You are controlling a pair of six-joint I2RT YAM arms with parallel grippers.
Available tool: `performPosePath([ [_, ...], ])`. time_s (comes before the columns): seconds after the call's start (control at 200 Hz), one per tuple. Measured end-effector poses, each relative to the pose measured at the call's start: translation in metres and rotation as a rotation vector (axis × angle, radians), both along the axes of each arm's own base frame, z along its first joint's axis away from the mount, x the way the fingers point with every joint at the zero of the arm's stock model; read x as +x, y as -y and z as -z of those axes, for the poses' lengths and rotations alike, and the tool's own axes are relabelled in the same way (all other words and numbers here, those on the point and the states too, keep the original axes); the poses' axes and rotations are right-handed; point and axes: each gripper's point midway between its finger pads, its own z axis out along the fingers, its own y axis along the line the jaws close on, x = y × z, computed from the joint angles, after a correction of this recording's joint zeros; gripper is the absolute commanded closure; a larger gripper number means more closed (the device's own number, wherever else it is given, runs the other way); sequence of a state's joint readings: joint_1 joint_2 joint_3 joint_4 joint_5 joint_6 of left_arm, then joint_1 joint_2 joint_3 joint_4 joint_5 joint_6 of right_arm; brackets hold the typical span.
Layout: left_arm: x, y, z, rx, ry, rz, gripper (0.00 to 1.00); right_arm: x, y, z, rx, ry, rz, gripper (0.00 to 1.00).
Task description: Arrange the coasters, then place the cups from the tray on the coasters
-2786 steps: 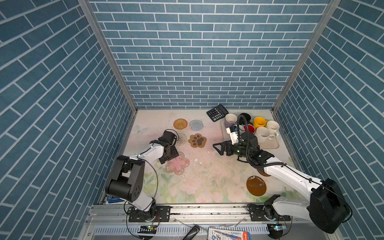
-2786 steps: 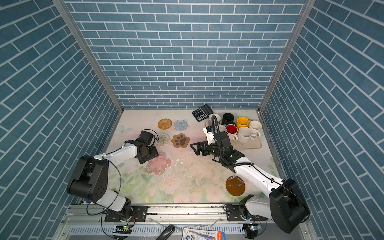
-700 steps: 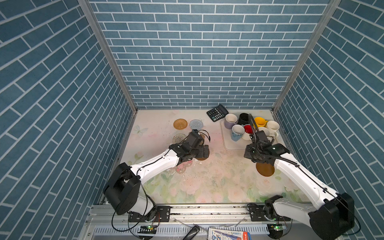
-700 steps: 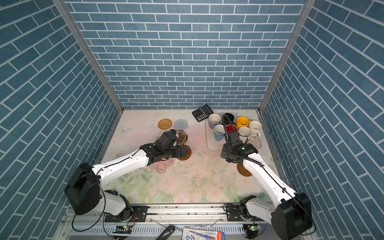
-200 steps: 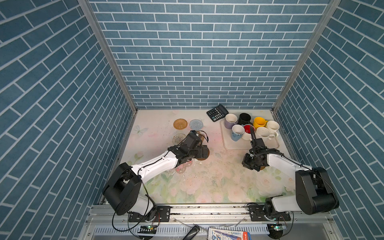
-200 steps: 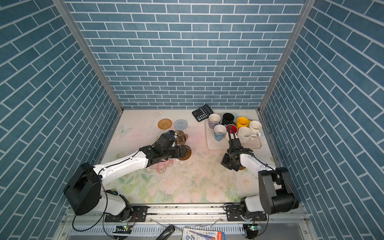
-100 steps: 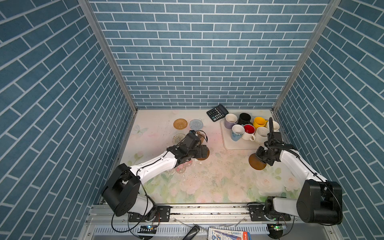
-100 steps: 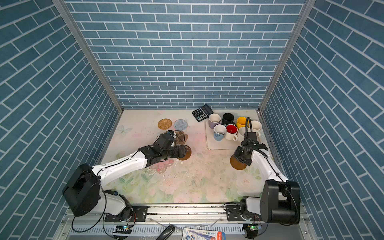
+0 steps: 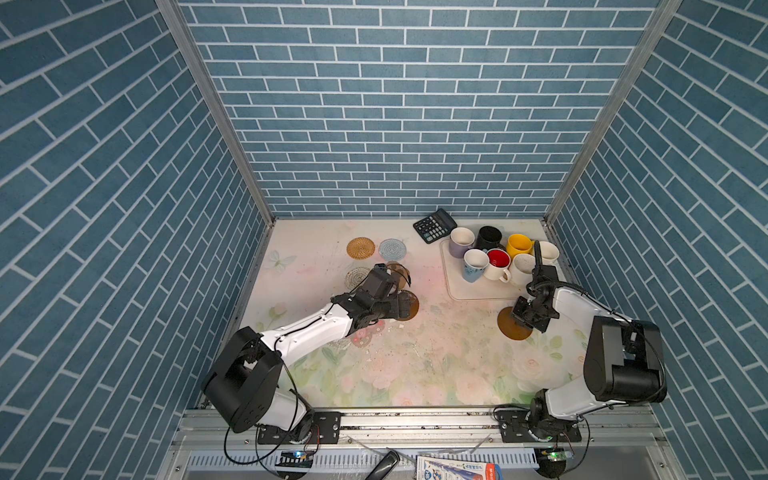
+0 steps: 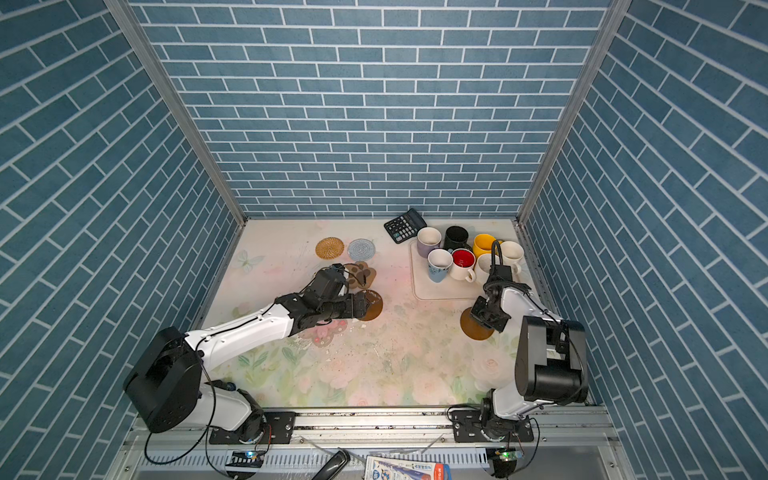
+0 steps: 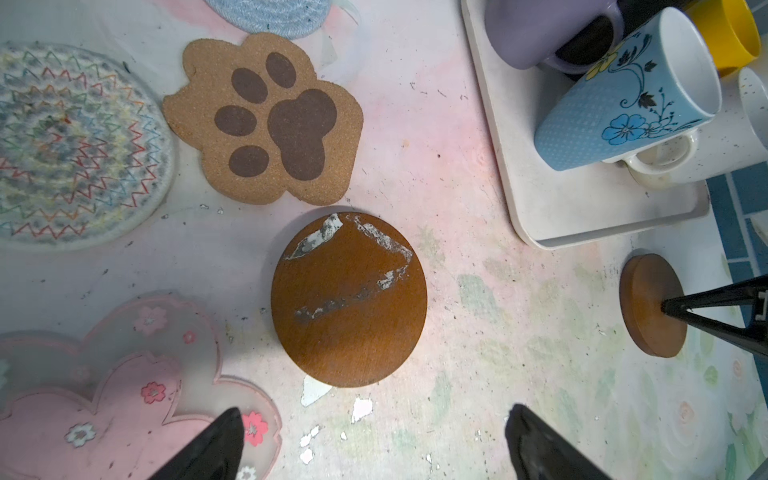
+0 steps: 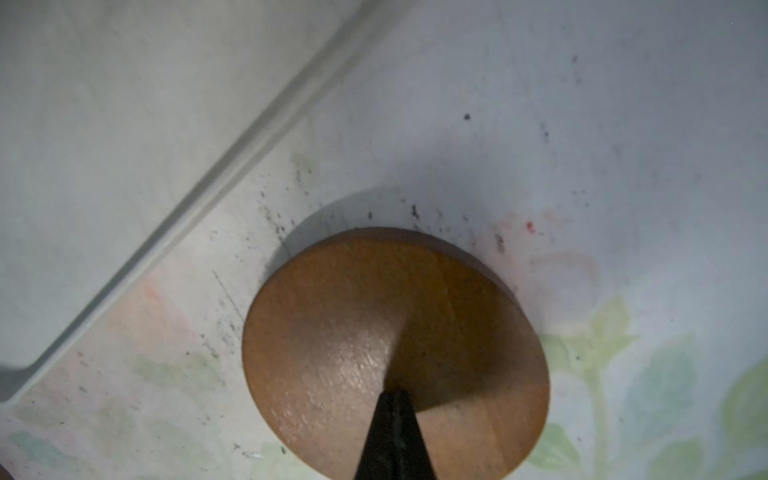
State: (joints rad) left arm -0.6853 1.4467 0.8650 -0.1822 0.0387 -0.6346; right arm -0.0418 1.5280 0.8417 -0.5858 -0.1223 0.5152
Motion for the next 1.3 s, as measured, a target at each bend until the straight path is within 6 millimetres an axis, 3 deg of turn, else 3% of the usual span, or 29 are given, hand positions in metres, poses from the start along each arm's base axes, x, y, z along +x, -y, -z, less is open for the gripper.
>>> performPosePath([
  [0.45,-0.001,-0.001,-0.003,-0.012,0.002,0.001,0.01,0.004,-0.035,0.000,0.018,0.045,-0.116,1.00],
  [0.58,-0.001,-0.001,-0.004,-0.014,0.005,0.001,0.01,0.001,-0.037,-0.001,0.018,0.038,-0.123,1.00],
  [0.77,-0.001,-0.001,-0.012,-0.027,0.022,0.000,0.01,-0.006,-0.020,-0.022,0.007,0.065,-0.074,0.48],
  [0.85,-0.001,-0.001,-0.013,-0.028,0.023,0.000,0.01,-0.004,-0.008,-0.036,-0.008,0.116,-0.056,0.33],
  [1.045,-0.001,-0.001,-0.013,-0.029,0.023,0.002,0.01,0.001,0.029,-0.043,-0.009,0.144,0.056,0.21],
  [1.19,-0.001,-0.002,-0.012,-0.030,0.025,0.002,0.01,0.007,0.054,-0.041,0.029,0.167,0.153,0.20],
  [1.3,-0.006,-0.004,-0.009,-0.034,0.023,0.008,0.01,0.011,0.059,-0.033,0.063,0.161,0.176,0.20],
])
